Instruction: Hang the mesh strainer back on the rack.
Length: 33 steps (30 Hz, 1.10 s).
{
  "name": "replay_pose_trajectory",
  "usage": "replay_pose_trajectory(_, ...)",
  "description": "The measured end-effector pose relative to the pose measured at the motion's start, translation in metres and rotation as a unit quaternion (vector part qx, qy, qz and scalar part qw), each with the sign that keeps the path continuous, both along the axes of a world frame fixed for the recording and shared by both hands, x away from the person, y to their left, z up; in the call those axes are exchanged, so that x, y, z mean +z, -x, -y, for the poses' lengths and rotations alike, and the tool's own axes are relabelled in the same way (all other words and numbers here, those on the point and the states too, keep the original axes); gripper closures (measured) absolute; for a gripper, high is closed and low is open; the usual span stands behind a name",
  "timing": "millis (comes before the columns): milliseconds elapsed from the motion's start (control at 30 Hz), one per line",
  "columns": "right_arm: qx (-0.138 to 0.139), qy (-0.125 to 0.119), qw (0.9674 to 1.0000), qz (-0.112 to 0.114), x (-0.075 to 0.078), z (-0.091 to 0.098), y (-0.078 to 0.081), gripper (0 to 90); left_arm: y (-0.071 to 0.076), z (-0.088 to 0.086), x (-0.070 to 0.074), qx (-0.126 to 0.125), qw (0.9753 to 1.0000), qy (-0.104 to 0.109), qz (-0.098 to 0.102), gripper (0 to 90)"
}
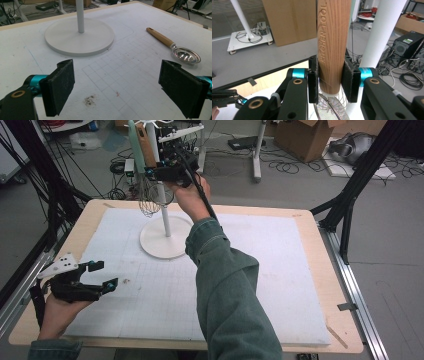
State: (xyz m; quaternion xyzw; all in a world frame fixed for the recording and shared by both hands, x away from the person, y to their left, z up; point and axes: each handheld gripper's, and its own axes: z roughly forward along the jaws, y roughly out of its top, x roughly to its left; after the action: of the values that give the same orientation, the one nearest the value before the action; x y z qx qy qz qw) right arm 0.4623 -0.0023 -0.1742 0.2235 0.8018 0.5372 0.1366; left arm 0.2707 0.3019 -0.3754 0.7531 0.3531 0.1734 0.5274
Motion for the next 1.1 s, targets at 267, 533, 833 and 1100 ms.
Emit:
replay_pose_trajectory(267, -0.009, -0.002, 0.9999, -0.006, -0.0022, 0.0001, -0.0029, 70.2, 0.0001, -0.0005, 0.0, 0.001, 1.0, 0.0, 0.0, 14.0)
replay_pose_trajectory(533, -0.019, -0.003, 0.9997, -0.011, -0.0045, -0.0003, -0.0047, 69.8, 0.0, -0.0008, 0.0, 0.0, 1.0, 0.001, 0.0, 14.0)
replay_pose_trajectory(833, -0.017, -0.008, 0.9998, -0.012, -0.0063, 0.0011, -0.0063, 69.4, 0.0, -0.0026, 0.0, 0.0, 1.0, 0.002, 0.0, 14.0)
replay_pose_trajectory(1100, 0.0, -0.014, 0.9998, -0.015, -0.0068, 0.008, -0.0071, 64.4, -0.0009, -0.0042, -0.0015, 0.002, 1.0, 0.005, -0.003, 14.0)
